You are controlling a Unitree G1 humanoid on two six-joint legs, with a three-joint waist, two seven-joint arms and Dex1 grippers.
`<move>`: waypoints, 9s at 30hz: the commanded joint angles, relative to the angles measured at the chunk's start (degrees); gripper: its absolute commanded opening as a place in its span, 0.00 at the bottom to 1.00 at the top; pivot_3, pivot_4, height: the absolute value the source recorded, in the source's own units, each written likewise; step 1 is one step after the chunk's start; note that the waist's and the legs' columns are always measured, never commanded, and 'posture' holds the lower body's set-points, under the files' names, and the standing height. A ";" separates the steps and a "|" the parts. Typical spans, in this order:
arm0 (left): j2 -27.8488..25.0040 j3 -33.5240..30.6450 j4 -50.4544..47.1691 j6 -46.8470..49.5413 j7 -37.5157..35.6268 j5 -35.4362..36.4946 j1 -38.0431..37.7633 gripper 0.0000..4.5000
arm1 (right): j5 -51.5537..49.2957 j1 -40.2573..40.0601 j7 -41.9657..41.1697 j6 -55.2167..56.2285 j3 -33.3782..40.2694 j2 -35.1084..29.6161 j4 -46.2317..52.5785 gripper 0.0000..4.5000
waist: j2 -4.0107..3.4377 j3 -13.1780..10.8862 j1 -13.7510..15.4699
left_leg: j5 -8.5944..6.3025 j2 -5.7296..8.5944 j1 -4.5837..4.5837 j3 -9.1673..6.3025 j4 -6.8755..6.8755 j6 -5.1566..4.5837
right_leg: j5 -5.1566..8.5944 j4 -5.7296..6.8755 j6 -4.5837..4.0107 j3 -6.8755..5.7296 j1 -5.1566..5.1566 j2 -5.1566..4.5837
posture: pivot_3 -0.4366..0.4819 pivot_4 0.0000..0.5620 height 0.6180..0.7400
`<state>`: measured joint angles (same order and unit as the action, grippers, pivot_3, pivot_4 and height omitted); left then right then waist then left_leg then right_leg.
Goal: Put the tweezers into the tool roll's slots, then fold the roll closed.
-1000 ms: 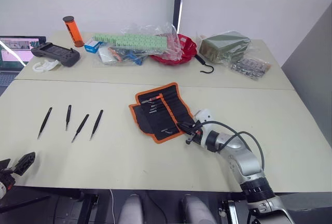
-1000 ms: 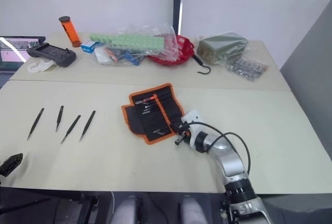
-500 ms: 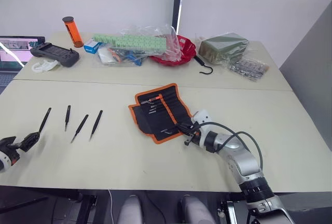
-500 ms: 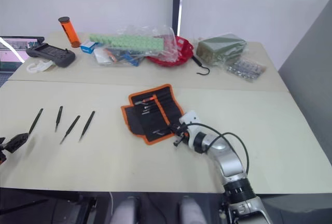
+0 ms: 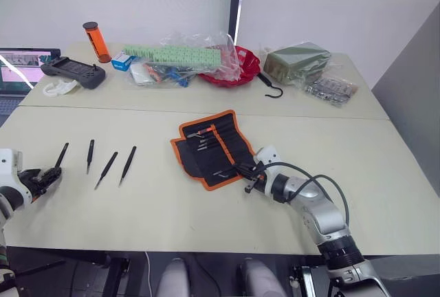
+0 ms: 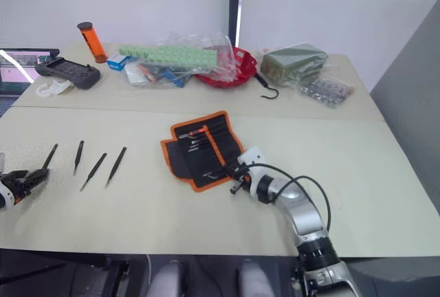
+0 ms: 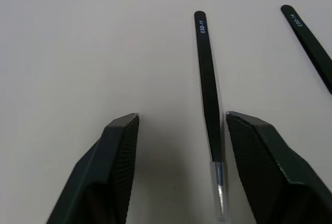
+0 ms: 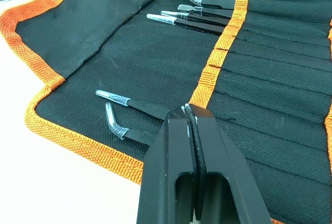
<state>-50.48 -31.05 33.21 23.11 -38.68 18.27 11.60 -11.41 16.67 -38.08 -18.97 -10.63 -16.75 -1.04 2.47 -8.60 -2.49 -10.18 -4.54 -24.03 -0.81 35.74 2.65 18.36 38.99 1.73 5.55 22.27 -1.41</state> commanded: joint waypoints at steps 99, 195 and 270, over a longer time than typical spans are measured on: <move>18.28 52.50 3.80 -1.58 -39.33 -22.17 48.17 0.00 | 3.67 -0.95 10.18 -2.06 -1.66 3.53 -2.41 0.00 | -0.03 -0.03 0.21 | 0.03 0.15 -0.28 -0.40 0.23 -0.04 | 0.09 0.03 0.18 0.06 -0.07 0.19 | 0.48 0.27 0.99; 8.73 23.31 -15.53 17.27 -22.96 -11.72 36.20 0.99 | 4.27 -5.49 8.99 -3.16 -2.10 1.39 -0.84 0.00 | -0.09 -0.02 0.09 | 0.05 0.50 -0.19 -0.90 0.27 -0.07 | 0.13 0.14 0.30 0.06 -0.44 0.09 | 0.48 0.27 0.99; 15.68 5.95 -29.54 15.93 20.46 0.24 -2.26 0.67 | 5.61 -4.07 6.32 -1.27 -3.88 2.23 -3.67 0.00 | 0.36 0.25 0.11 | -0.04 0.09 1.16 -0.30 -0.92 0.09 | 0.57 -0.41 -0.35 0.01 -1.13 0.01 | 0.48 0.27 0.99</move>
<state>-35.55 -26.16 4.31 37.90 -18.78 18.95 9.80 -7.49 14.17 -31.95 -17.09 -13.17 -14.17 -0.88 2.83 -8.35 -2.38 -10.23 -4.44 -22.86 -1.11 34.82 2.74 18.93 38.57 1.38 5.56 21.13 -1.41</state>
